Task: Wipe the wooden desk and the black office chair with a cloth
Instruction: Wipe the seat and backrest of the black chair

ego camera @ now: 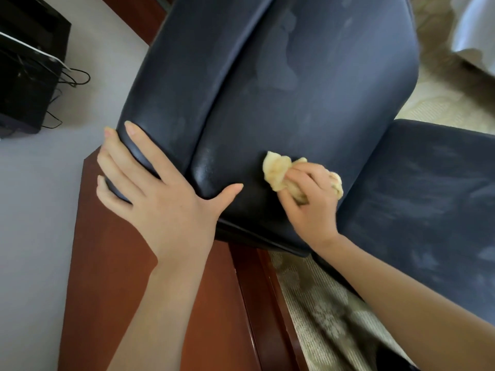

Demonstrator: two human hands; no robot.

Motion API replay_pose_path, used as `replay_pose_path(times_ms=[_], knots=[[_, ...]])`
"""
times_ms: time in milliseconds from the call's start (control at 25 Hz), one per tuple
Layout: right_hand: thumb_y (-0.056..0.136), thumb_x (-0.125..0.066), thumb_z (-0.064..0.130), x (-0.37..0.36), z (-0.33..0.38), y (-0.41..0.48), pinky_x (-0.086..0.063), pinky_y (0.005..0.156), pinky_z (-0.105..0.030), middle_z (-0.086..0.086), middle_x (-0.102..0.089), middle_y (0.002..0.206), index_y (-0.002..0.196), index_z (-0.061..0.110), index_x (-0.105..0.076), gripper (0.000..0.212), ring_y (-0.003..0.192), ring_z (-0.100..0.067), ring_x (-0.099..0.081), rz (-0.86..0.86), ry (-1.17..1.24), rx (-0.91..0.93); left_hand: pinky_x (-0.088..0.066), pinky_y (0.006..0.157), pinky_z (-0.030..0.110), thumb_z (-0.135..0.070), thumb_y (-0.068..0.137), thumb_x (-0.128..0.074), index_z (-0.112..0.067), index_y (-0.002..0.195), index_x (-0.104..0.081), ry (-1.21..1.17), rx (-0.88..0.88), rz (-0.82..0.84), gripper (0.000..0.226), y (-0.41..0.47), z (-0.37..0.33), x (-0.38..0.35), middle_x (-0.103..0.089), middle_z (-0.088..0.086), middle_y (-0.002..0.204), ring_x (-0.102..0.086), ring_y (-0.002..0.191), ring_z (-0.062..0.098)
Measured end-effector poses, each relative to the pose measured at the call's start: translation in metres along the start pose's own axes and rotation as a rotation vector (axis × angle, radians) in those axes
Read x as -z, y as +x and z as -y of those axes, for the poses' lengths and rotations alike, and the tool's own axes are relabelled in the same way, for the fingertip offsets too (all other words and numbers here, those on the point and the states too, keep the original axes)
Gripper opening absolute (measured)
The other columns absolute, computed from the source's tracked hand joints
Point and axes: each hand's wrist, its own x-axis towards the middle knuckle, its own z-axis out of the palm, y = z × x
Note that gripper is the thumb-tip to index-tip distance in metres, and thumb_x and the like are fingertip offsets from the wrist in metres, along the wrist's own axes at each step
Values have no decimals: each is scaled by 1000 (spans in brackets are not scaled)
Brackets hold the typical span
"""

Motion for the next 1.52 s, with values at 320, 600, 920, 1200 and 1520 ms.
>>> replay_pose_path(times_ms=[320, 600, 920, 1200, 1520], knots=[[91, -55, 23, 11, -12, 21, -41, 68, -25, 13, -54, 84, 65, 28, -47, 27, 75, -3, -48, -152, 85, -680, -23, 108, 58, -95, 63, -34, 3, 148, -13, 0, -9, 63, 131, -1, 2, 5, -20, 30, 151, -25, 137, 46], [92, -54, 22, -4, 42, 133, -34, 80, -15, 7, -51, 99, 101, 24, -64, 14, 82, -4, -46, -146, 78, -589, -23, 107, 57, -94, 62, -40, 5, 146, -17, 7, -8, 146, 131, -2, 5, 15, -23, 32, 149, -26, 136, 46], [86, -61, 13, -11, 79, 109, -32, 79, -4, 2, -57, 106, 102, 15, -67, 18, 89, -15, -54, 200, 21, -118, -25, 106, 58, -88, 56, -49, 6, 145, -21, -13, -16, 236, 132, 1, 6, 26, -25, 32, 148, -28, 135, 46], [90, -56, 20, 22, 36, 70, -35, 72, -12, 8, -57, 104, 88, 30, -55, 11, 86, -4, -51, 130, 123, -670, -29, 108, 56, -88, 54, -50, 4, 146, -16, 38, -25, 351, 135, 4, 4, 46, -22, 30, 150, -26, 137, 45], [93, -47, 22, 22, 33, 130, -34, 80, -32, -10, -54, 117, 111, 14, -53, 21, 104, -28, -52, -12, -18, -973, -29, 108, 57, -81, 52, -64, 6, 146, -22, -53, -28, 398, 134, 6, 2, 59, -24, 32, 149, -26, 137, 46]])
